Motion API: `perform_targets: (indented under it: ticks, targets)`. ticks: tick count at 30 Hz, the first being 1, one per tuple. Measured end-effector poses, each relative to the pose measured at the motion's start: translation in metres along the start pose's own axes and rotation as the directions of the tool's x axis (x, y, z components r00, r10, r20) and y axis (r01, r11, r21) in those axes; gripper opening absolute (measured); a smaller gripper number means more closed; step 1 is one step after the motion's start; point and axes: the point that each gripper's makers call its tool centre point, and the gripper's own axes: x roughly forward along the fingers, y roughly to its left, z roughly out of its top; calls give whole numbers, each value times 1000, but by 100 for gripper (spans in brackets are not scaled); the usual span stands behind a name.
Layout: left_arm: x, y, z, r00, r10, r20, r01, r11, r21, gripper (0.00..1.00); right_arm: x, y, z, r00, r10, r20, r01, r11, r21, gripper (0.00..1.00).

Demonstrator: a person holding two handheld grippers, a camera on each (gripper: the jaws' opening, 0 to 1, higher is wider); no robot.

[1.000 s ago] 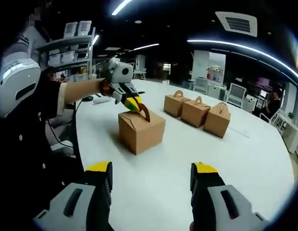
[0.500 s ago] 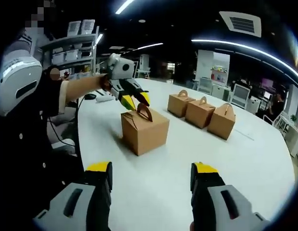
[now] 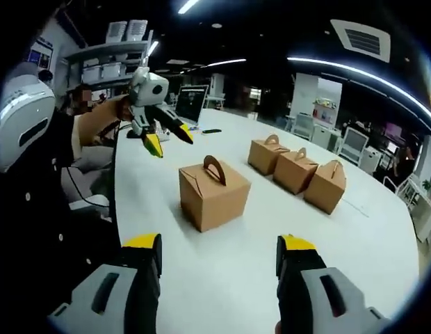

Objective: Pick up one paper box from the group, open the paper box, and remove the item inside

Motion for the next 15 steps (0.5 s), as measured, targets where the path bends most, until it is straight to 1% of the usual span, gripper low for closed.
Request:
perform_targets:
  ticks: [3, 5, 6, 7, 9, 11, 13, 15]
  targets:
    - [-23, 4, -7, 997, 65, 33, -63, 997, -48, 50, -1, 3, 4, 1000, 9, -4, -9, 1000, -14, 67]
    - [-38, 4, -14, 996, 83, 44, -79, 993, -92, 50, -4, 6, 6, 1000, 15, -5, -15, 1000, -19, 68]
    - [-47, 3, -19, 995, 90, 41, -85, 991, -100, 50, -6, 7, 6, 1000, 16, -7, -17, 1000, -23, 68]
    - [-56, 3, -23, 994, 103, 38, -98, 990, -102, 50, -8, 8, 7, 1000, 17, -10, -17, 1000, -26, 68]
    - [-74, 4, -33, 989, 149, 19, -147, 985, -87, 50, -11, 10, 6, 1000, 15, -18, -15, 999, -29, 68]
    - [-91, -3, -40, 986, 163, 15, -161, 983, -88, 51, -17, 12, 3, 999, 9, -35, -10, 999, -37, 68]
    - [-101, -7, -44, 985, 173, 19, -170, 981, -95, 51, -21, 14, 2, 999, 4, -42, -6, 999, -42, 68]
    - [-106, -8, -47, 983, 182, 18, -179, 979, -100, 51, -24, 15, 1, 999, 2, -43, -4, 999, -42, 68]
